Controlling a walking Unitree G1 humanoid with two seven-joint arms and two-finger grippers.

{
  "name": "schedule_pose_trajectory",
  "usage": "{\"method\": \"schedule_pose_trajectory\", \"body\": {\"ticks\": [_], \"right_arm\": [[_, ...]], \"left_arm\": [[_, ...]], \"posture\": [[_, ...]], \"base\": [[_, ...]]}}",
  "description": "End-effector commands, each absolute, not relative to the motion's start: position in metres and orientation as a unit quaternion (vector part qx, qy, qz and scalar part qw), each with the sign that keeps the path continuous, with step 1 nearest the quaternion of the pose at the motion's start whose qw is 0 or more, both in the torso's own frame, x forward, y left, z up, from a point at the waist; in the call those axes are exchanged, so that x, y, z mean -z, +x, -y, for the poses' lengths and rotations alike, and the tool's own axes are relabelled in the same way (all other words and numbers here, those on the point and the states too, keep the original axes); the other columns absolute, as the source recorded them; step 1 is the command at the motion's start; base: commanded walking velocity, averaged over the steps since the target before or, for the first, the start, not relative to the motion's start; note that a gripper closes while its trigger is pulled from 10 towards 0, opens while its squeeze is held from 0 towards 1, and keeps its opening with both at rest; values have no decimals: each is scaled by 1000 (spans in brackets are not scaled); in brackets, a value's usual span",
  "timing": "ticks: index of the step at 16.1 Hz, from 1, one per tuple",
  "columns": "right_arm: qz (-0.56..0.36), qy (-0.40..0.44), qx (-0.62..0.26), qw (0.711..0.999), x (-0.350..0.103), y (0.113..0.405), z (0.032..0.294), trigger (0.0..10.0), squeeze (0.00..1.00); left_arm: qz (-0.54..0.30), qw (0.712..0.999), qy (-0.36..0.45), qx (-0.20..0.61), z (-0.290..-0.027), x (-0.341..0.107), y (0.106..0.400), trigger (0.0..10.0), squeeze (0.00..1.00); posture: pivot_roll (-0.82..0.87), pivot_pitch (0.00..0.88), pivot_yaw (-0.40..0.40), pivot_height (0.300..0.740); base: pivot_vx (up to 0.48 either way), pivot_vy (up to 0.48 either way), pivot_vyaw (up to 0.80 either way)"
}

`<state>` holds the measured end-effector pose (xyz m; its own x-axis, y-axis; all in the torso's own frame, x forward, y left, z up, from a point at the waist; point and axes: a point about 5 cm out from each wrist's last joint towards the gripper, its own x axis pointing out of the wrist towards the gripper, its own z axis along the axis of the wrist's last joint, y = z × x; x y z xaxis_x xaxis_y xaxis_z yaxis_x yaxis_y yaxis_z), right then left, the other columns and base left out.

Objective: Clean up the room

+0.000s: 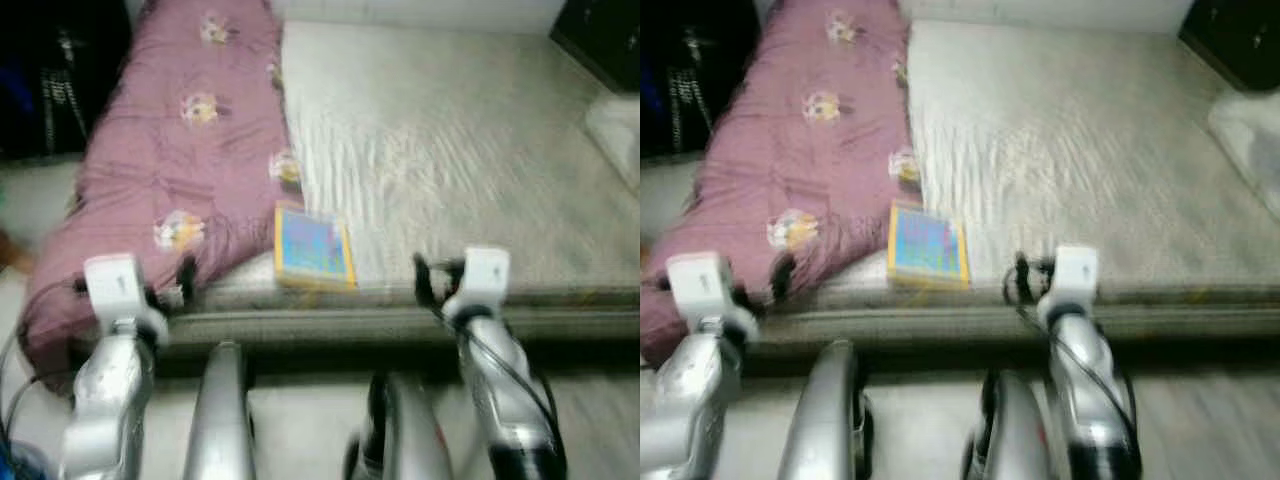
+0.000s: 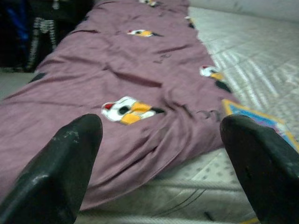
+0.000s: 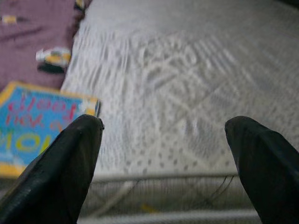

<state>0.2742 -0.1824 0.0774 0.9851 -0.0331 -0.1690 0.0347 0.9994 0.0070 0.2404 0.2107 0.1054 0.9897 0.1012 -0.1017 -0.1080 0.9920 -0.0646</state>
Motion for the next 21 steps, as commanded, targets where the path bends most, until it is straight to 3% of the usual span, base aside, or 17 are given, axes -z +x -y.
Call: {"method": "schedule_pose_trajectory", "body": {"ticks": [1, 8, 14, 19, 21], "right_arm": [[-70, 3, 12, 997, -87, 282, 180, 10000, 0], [-53, 13, 24, 998, -92, 289, 180, 10000, 0], [-59, -2, 42, 997, -90, 281, 192, 10000, 0], [-59, -19, 30, 998, -92, 276, 188, 10000, 0], [-61, -23, 26, 998, -92, 276, 188, 10000, 0]], "left_arm": [[-52, 996, -34, -59, -212, -105, 240, 10000, 0], [-42, 999, -8, -29, -218, -105, 268, 10000, 0], [-40, 998, -47, -26, -209, -104, 293, 10000, 0], [-51, 996, -70, -17, -197, -91, 297, 10000, 0], [-46, 996, -70, -13, -195, -92, 299, 10000, 0]], "posture": [[26, 125, -58, 593], [6, 85, -41, 593], [-54, 126, -35, 593], [-85, 125, -38, 543], [-86, 132, -36, 543]], "base": [[0, 0, 0], [0, 0, 0], [0, 0, 0], [0, 0, 0], [0, 0, 0]]}}
